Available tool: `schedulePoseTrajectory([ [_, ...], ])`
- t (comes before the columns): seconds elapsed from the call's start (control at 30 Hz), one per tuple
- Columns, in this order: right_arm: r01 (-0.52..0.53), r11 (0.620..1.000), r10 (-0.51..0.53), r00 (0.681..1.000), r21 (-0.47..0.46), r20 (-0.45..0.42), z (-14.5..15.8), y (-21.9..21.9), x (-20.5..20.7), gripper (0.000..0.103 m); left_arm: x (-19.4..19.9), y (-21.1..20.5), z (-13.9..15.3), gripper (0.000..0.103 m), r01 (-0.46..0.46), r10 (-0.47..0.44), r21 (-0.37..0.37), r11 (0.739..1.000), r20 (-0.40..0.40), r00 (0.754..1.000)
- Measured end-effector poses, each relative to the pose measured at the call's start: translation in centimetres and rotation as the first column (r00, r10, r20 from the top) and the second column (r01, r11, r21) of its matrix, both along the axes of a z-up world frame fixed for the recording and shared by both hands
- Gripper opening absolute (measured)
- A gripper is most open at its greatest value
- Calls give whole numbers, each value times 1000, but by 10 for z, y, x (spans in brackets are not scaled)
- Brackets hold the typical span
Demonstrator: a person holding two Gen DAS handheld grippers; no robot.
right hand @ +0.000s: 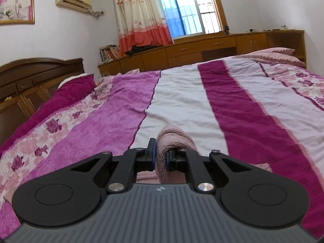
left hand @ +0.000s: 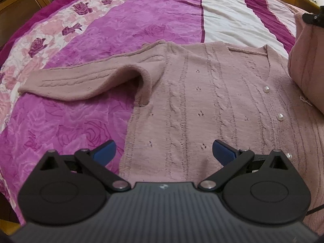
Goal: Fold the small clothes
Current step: 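Lift the held sleeve with the right tool and carry it across the body, then lower the sleeve onto the cardigan body and open the right tool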
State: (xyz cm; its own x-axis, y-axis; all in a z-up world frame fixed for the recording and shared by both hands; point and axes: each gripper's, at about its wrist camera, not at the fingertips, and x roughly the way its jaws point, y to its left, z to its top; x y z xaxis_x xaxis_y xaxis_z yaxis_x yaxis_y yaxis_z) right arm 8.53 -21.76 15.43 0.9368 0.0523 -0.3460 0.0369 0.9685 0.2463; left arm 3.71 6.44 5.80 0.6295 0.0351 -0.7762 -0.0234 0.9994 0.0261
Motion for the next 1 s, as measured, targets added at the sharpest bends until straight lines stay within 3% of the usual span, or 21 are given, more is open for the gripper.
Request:
schedulePoseTrajectory([
  [0.57, -160, 986, 150, 970, -38, -192, -91, 82, 42, 10, 4, 10, -19, 103, -3, 3, -6, 1000, -34, 999],
  [0.73, -185, 983, 178, 955, -8, -237, -114, 92, 47, 11, 7, 16, -22, 103, -18, 17, -17, 1000, -38, 999],
  [0.83, -207, 978, 202, 944, 7, -261, -124, 94, 49, 30, 8, 18, -22, 103, -24, 23, -30, 999, -38, 999],
  [0.9, -234, 972, 232, 937, 25, -261, -127, 94, 47, 49, 10, 18, -21, 103, -25, 23, -32, 999, -38, 999],
  [1.0, -267, 963, 268, 929, 37, -254, -120, 95, 37, 58, 11, 18, -20, 103, -21, 20, -27, 999, -34, 999],
])
